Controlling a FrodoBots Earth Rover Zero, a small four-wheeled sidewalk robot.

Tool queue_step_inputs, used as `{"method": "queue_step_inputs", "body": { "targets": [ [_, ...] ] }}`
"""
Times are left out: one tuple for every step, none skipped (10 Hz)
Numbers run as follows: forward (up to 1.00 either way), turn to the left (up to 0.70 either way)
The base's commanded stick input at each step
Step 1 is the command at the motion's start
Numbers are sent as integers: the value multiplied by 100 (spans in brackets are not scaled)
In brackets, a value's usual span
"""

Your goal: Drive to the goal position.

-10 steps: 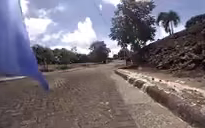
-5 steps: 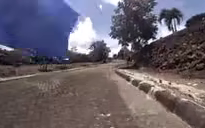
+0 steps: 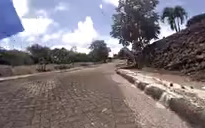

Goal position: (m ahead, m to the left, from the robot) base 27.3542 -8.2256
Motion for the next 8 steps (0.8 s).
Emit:
{"method": "queue_step_inputs", "body": {
  "targets": [
    [85,0],
    [85,0],
    [85,0],
    [85,0],
    [85,0],
    [85,0],
    [87,0],
    [100,0]
  ]
}}
